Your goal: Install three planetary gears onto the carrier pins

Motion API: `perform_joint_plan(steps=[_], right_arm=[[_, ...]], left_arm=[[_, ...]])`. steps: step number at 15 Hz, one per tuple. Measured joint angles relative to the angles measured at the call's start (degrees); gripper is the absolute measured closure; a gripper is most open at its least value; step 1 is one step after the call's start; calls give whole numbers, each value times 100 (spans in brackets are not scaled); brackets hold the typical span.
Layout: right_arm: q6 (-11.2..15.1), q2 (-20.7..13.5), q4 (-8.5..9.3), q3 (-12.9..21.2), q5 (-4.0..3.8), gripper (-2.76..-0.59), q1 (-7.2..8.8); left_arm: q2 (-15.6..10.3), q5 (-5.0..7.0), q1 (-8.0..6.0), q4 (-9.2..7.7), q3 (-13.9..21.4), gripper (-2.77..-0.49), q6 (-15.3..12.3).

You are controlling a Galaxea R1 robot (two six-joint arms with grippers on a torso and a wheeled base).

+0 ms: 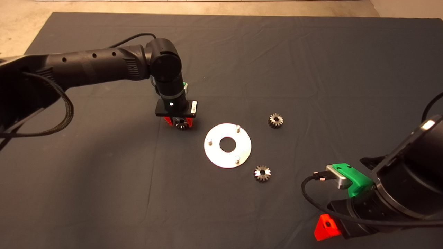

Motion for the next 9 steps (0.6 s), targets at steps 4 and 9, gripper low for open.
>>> perform_joint_plan(steps=[4, 9], right_arm=[[0, -2, 0, 2, 0, -275, 0], [0, -2, 0, 2, 0, -275, 0]], left_arm=[[12, -43, 0, 2, 0, -111, 15], [12, -43, 0, 2, -2, -107, 105]])
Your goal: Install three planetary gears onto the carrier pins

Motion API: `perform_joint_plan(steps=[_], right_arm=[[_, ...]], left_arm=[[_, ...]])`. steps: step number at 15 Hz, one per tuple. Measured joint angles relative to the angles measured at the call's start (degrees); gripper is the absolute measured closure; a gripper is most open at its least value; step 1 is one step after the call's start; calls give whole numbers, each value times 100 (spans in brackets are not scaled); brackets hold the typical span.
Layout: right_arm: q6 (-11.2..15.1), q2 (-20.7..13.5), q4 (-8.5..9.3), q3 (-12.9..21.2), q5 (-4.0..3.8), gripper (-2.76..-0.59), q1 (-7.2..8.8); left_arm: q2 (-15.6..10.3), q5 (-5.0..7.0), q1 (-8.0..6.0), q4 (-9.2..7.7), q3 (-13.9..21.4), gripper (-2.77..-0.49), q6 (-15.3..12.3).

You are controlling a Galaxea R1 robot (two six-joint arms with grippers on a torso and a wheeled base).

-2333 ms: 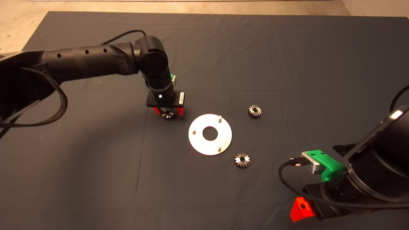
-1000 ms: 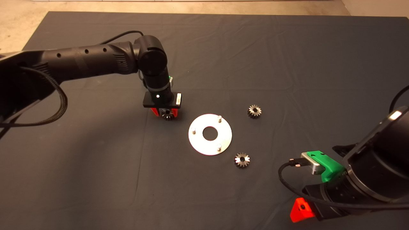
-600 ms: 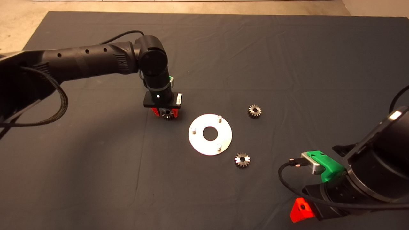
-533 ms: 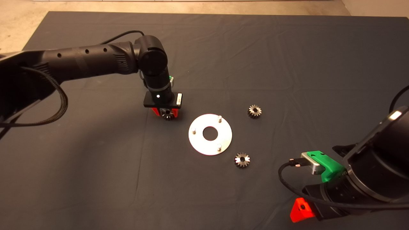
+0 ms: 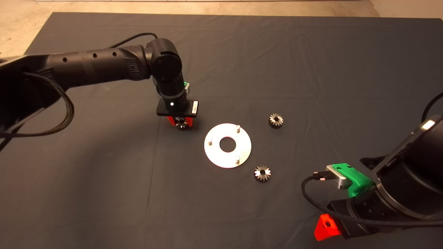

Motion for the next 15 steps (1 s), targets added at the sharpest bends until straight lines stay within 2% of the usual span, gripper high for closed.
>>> perform_joint_plan(steps=[13, 15], right_arm=[[0, -9, 0, 0, 0, -275, 0], [0, -95, 0, -1, 5, -275, 0]], left_arm=[[13, 5, -5, -100, -122, -89, 20], [0, -9, -5, -129, -122, -84, 20]])
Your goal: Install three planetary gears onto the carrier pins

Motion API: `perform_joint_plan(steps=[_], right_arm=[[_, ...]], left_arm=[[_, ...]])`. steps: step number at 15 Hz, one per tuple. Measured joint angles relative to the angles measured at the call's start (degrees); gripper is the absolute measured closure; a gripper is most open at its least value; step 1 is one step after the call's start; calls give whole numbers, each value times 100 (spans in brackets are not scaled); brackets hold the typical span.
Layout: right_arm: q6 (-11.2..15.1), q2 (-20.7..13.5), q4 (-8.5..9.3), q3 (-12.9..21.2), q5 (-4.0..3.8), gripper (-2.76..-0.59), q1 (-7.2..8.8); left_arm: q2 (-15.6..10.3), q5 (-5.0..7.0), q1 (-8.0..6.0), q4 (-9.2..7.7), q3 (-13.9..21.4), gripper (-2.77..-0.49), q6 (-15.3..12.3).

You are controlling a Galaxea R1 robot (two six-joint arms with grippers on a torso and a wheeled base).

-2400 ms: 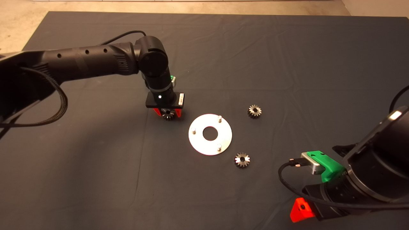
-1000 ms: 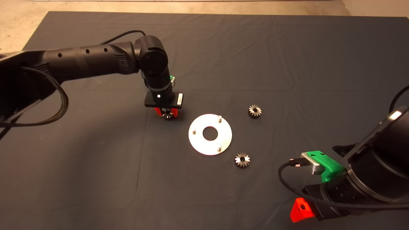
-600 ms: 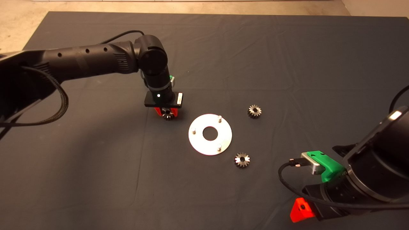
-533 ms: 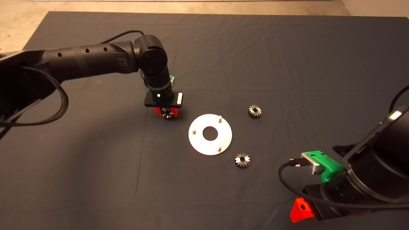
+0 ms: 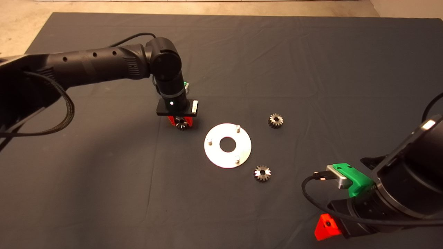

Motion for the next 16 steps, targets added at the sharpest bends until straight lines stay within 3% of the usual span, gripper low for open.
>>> perform_joint_plan(steps=[7, 9, 11, 12, 13, 16], right_arm=[[0, -550, -2, 1, -6, -275, 1], [-2, -635, -2, 1, -5, -275, 0], [-2, -683, -2, 1, -7, -275, 0], [-2, -683, -2, 1, -6, -275, 1], [-3, -688, -2, 1, -5, -275, 1], [-4, -733, -2, -1, -9, -275, 1]], left_arm=[[0, 27, 2, -111, 87, -74, 138], [2, 171, -4, -119, 89, -73, 137], [-1, 383, -95, -178, 89, -73, 132], [-17, 440, -180, -298, 89, -72, 129], [-35, 447, -262, -443, 96, -72, 129], [-48, 458, -441, -576, 133, -71, 124]])
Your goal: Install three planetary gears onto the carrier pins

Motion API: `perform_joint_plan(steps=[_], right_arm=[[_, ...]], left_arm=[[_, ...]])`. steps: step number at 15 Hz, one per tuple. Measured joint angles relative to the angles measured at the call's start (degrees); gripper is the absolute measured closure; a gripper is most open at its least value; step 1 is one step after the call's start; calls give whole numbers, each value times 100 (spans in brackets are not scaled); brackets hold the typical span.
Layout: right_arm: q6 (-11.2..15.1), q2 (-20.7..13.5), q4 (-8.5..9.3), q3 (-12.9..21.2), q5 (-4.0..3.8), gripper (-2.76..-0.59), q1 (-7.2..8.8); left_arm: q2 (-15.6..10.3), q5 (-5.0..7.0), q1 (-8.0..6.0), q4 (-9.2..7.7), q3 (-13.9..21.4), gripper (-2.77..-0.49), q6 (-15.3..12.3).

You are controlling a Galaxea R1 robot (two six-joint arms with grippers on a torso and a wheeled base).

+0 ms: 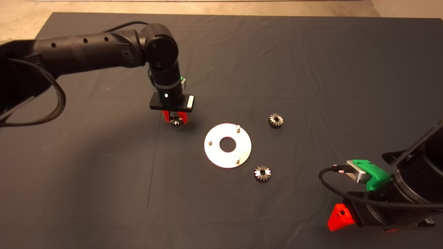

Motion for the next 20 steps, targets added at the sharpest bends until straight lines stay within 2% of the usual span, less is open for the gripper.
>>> perform_joint_plan(steps=[2, 4, 6, 8, 10, 14, 20], right_arm=[[-2, -2, 0, 2, 4, -275, -1], [-2, -52, 0, -1, 8, -275, 0], [-5, -152, -1, -1, 4, -275, 0], [-5, -205, -1, 0, 8, -275, 0], [-5, -247, -1, -1, 2, -275, 0], [-5, -256, -1, -1, 4, -275, 0], [-5, -272, -1, 1, 4, -275, 0]], left_arm=[[-2, 0, -51, -122, 23, -71, -89], [-52, 4, -50, -215, 231, -70, -434], [-121, 11, -50, -237, 719, -70, -870], [-138, 6, -50, -311, 1162, -70, -1129], [-138, 4, -50, -342, 1367, -70, -1261], [-141, 11, -50, -342, 1458, -70, -1401], [-124, -38, -50, -337, 1469, -70, -1398]])
